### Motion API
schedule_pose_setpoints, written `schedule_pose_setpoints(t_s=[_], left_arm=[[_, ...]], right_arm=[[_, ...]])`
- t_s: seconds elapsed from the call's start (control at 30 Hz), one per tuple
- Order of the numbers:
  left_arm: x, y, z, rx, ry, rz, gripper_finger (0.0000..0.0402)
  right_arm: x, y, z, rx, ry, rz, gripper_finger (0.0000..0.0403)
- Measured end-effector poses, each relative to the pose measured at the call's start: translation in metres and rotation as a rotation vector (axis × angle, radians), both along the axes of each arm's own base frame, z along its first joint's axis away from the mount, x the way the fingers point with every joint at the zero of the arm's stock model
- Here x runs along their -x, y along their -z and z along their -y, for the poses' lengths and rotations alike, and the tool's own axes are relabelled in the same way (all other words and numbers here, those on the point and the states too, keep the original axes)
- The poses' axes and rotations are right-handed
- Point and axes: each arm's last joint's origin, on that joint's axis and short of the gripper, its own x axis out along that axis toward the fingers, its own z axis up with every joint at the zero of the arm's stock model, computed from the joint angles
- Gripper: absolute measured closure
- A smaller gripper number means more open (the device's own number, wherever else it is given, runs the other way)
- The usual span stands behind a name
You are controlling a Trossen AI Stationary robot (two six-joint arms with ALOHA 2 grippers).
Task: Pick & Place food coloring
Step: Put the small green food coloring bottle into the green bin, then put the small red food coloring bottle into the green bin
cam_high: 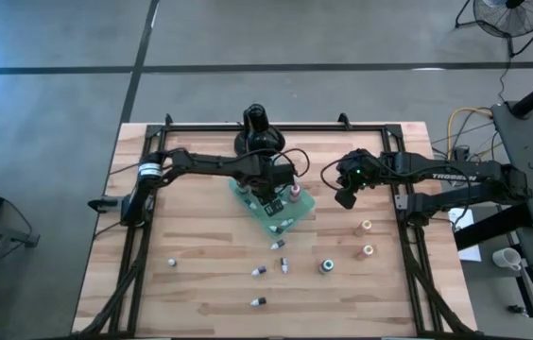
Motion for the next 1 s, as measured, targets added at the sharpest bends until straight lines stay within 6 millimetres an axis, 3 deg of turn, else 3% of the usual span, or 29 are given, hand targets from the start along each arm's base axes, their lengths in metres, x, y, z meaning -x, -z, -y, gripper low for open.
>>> schedule_pose_setpoints(t_s=[0.23,0.37,0.43,0.67,0.87,1.0], left_arm=[[0.022,-0.057,0.008,-0.077,0.041,0.010,0.0310],[0.048,-0.089,0.031,-0.100,0.197,0.006,0.0310],[0.062,-0.094,0.048,-0.087,0.285,-0.026,0.0310],[0.119,-0.082,0.114,0.134,0.432,-0.127,0.0309],[0.166,-0.055,0.165,0.225,0.364,-0.250,0.0309],[0.186,-0.045,0.187,0.247,0.241,-0.267,0.0309]], right_arm=[[0.000,0.000,0.000,0.000,0.000,0.000,0.0365],[0.000,0.000,0.000,0.006,-0.008,0.000,0.0365],[0.000,0.000,0.000,0.015,-0.022,-0.005,0.0365],[-0.001,-0.001,0.000,0.038,-0.059,-0.010,0.0365],[-0.002,-0.001,0.000,0.043,-0.062,-0.001,0.0365],[-0.003,-0.002,0.001,0.049,-0.065,0.018,0.0365]])
